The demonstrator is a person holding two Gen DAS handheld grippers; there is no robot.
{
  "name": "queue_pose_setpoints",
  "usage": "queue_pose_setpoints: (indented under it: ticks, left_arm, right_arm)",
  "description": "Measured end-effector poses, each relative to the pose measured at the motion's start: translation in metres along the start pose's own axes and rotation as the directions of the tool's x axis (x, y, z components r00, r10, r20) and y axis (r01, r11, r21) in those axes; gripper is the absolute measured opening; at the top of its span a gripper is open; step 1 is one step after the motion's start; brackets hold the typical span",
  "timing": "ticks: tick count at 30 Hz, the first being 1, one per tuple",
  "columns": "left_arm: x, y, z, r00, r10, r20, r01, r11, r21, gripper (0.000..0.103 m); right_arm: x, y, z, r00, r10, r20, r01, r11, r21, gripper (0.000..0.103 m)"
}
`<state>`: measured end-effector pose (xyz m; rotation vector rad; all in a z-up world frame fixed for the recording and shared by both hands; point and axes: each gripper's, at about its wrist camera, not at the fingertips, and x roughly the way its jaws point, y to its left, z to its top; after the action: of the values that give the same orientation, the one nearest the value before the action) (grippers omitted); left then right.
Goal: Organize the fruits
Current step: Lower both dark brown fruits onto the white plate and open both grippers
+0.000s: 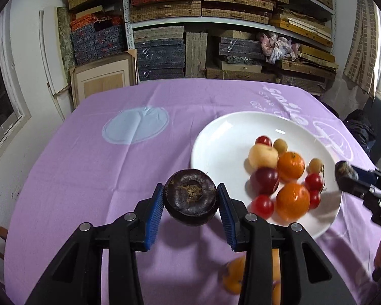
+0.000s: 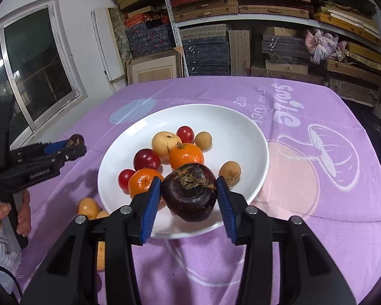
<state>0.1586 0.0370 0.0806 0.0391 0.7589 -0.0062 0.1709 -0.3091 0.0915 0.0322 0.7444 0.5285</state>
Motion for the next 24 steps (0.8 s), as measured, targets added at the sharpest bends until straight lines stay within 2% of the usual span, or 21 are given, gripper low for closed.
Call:
queue_pose_setpoints:
  ticks: [4, 7, 10, 11, 13, 14, 15, 16, 18, 20, 21, 22, 24]
  left_arm:
    - [0.039, -0.02, 0.024, 0.999, 0.005, -0.04, -0.005, 1.0, 0.001, 0.042]
    - [0.067, -0.024, 0.025, 0.995, 0.001, -0.096, -0.001, 1.0, 0.003, 0.042]
    - [0.075, -0.03, 0.022, 0.997, 0.021, -0.077, -0.019, 0.999, 0.039, 0.044]
    - [0.076, -0.029, 0.021, 0.997, 0.008, -0.081, -0.006, 0.999, 0.033, 0.047]
    - [0.077, -0.03, 0.022, 0.996, -0.041, -0.077, 0.042, 0.999, 0.012, 0.067]
    - [0.076, -0.032, 0.021, 0.997, -0.036, -0.067, 0.037, 0.999, 0.014, 0.07]
    - [0.073, -0.033, 0.021, 0.999, -0.004, -0.053, 0.006, 1.0, 0.022, 0.08]
    - [0.069, -0.033, 0.02, 0.999, 0.023, -0.034, -0.022, 0.999, 0.03, 0.084]
    - [0.056, -0.029, 0.016, 0.999, 0.044, -0.012, -0.044, 0.998, 0.035, 0.085]
    - [0.038, -0.02, 0.01, 0.999, 0.051, -0.005, -0.051, 0.998, 0.027, 0.085]
    - [0.028, -0.014, 0.004, 0.998, 0.056, -0.003, -0.055, 0.998, 0.016, 0.088]
    - [0.017, -0.008, -0.002, 0.998, 0.057, 0.0, -0.057, 0.998, 0.005, 0.094]
    - [-0.007, 0.002, -0.018, 0.999, 0.049, 0.008, -0.049, 0.999, -0.017, 0.099]
  right_arm:
    - [0.018, -0.007, 0.016, 0.999, -0.031, 0.011, 0.031, 0.999, 0.008, 0.043]
    - [0.034, -0.015, 0.024, 1.0, -0.031, 0.007, 0.031, 0.999, 0.021, 0.043]
    - [0.048, -0.023, 0.025, 0.999, -0.035, -0.01, 0.035, 0.999, 0.025, 0.044]
    - [0.052, -0.025, 0.025, 0.999, -0.033, -0.018, 0.034, 0.999, 0.025, 0.044]
    - [0.059, -0.028, 0.023, 0.999, -0.028, -0.029, 0.029, 0.999, 0.032, 0.045]
    - [0.06, -0.029, 0.022, 0.999, -0.023, -0.027, 0.024, 0.999, 0.037, 0.046]
    - [0.06, -0.029, 0.021, 0.999, -0.025, -0.02, 0.026, 0.999, 0.039, 0.048]
    - [0.058, -0.03, 0.021, 1.0, -0.022, -0.016, 0.023, 0.999, 0.041, 0.051]
    - [0.045, -0.029, 0.024, 1.0, -0.017, 0.019, 0.016, 0.999, 0.051, 0.051]
    - [0.015, -0.023, 0.03, 0.996, 0.006, 0.084, -0.011, 0.998, 0.054, 0.053]
    - [-0.006, -0.018, 0.034, 0.992, 0.023, 0.124, -0.029, 0.998, 0.049, 0.064]
    - [-0.028, -0.011, 0.036, 0.985, 0.04, 0.169, -0.047, 0.998, 0.039, 0.081]
    - [-0.073, 0.006, 0.032, 0.962, 0.083, 0.26, -0.09, 0.996, 0.014, 0.099]
